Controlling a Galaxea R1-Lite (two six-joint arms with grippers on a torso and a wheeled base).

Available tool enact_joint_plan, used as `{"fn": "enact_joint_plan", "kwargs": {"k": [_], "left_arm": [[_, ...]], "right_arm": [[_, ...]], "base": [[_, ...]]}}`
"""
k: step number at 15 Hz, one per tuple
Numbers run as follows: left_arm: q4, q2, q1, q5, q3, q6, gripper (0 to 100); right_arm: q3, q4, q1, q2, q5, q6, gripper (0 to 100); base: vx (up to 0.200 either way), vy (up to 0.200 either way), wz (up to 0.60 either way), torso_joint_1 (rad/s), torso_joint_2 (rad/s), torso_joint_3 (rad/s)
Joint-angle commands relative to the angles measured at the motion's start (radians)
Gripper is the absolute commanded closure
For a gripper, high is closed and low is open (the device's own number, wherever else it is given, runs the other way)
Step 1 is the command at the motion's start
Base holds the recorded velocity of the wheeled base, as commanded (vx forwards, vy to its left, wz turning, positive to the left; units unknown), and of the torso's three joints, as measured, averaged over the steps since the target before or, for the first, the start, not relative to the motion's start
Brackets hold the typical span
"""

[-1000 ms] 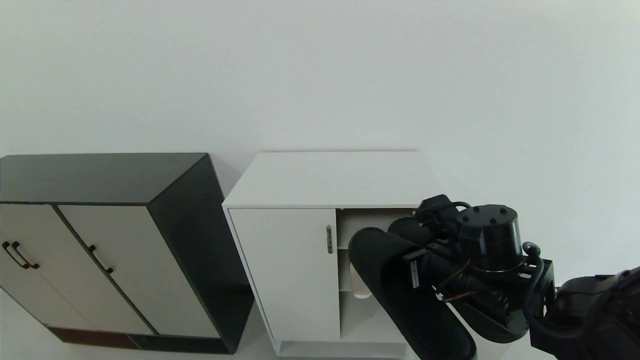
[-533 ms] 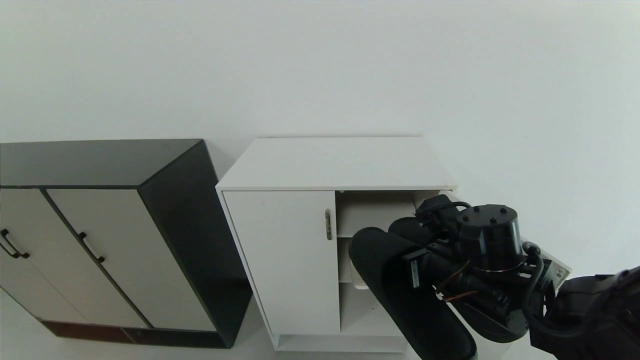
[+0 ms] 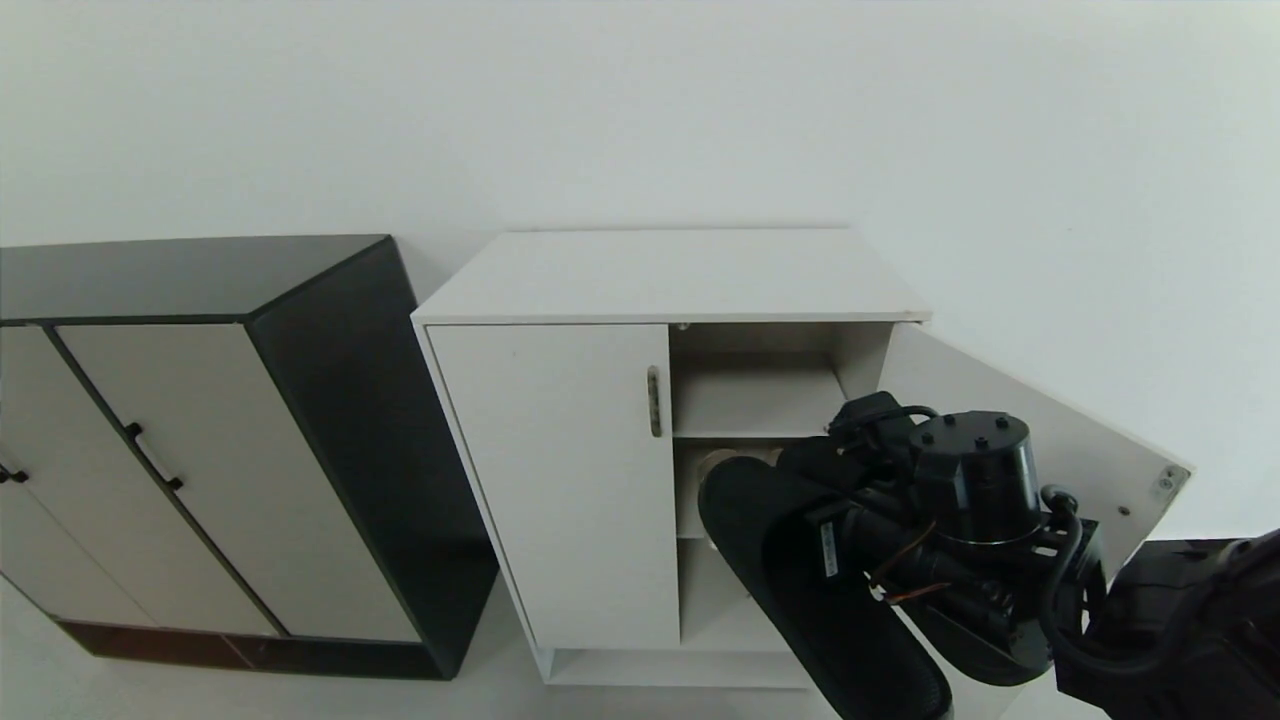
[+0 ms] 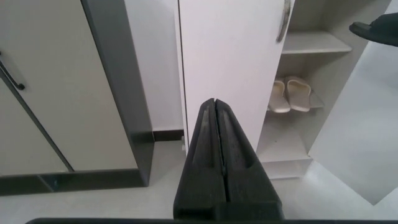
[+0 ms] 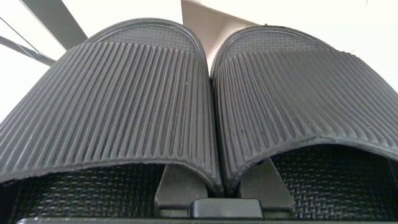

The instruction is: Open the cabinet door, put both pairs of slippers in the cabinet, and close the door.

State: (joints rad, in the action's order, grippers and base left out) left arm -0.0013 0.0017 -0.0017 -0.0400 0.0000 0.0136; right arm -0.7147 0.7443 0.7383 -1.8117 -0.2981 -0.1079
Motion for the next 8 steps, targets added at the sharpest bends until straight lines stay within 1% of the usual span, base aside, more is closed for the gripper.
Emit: {"fn": "enact_joint_plan", "kwargs": {"k": [1, 8], "left_arm": [[0.0, 0.0, 0.0, 0.0, 0.0, 0.0, 100], [0.0, 0.0, 0.0, 0.0, 0.0, -0.001, 100]], "right_arm": [[0.0, 0.001, 0.001, -0.001, -0.001, 0.0, 100], [0.009, 0.015, 0.001, -0.003, 0.0, 0.0, 100]], "base": [[0.0, 0.0, 0.0, -0.188, 0.51, 0.325], [0.0, 0.0, 0.0, -0.162, 0.48, 0.317]]}}
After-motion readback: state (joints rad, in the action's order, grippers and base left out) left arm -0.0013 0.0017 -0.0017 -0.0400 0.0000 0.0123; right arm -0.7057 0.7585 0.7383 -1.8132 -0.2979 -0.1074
